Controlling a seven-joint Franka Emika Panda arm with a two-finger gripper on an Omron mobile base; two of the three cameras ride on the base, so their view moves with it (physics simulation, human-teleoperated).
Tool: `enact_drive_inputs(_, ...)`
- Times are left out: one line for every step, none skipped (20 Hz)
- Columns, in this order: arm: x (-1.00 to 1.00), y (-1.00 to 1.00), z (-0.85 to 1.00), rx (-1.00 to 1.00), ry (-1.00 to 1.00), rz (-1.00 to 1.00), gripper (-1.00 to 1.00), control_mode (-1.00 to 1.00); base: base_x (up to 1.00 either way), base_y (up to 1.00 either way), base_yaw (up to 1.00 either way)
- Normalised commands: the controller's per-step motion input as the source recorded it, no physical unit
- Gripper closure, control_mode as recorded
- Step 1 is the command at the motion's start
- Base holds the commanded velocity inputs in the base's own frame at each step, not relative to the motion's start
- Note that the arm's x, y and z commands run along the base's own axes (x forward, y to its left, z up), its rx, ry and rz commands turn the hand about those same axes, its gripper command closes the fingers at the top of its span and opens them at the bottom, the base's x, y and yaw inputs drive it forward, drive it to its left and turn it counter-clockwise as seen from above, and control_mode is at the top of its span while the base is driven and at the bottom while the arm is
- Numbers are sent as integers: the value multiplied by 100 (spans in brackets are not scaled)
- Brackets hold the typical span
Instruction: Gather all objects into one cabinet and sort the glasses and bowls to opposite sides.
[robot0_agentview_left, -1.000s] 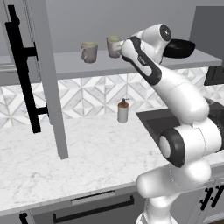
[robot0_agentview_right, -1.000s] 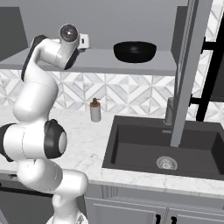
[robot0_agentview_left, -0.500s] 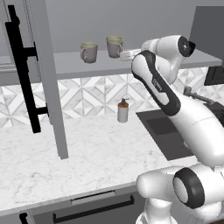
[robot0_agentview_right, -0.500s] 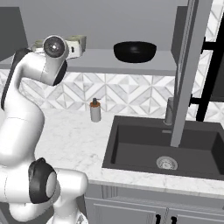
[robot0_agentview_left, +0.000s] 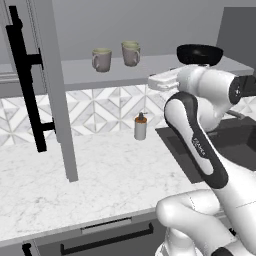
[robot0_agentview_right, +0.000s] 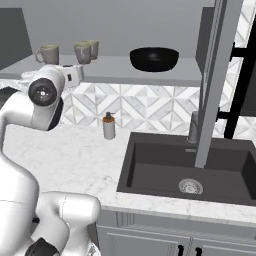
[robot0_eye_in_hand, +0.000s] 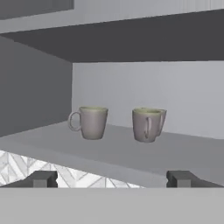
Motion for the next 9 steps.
enact_drive_inputs(-100, 0, 0, 4, -11, 7, -100, -100, 0, 0, 0)
enact_drive_inputs(-100, 0, 0, 7, -7, 12, -100, -100, 0, 0, 0)
enact_drive_inputs(-100, 0, 0, 8, -5, 14, -100, -100, 0, 0, 0)
enact_drive_inputs(-100, 0, 0, 8, -4, 16, -100, -100, 0, 0, 0)
enact_drive_inputs(-100, 0, -6, 6, -4, 17, -100, -100, 0, 0, 0)
enact_drive_inputs(-100, 0, -17, 3, -4, 17, -100, -100, 0, 0, 0)
enact_drive_inputs(-100, -2, -23, 0, -4, 17, -100, -100, 0, 0, 0)
enact_drive_inputs(-100, 0, -24, 0, -5, 17, -100, -100, 0, 0, 0)
enact_drive_inputs(-100, 0, -24, 0, -7, 15, -100, -100, 0, 0, 0)
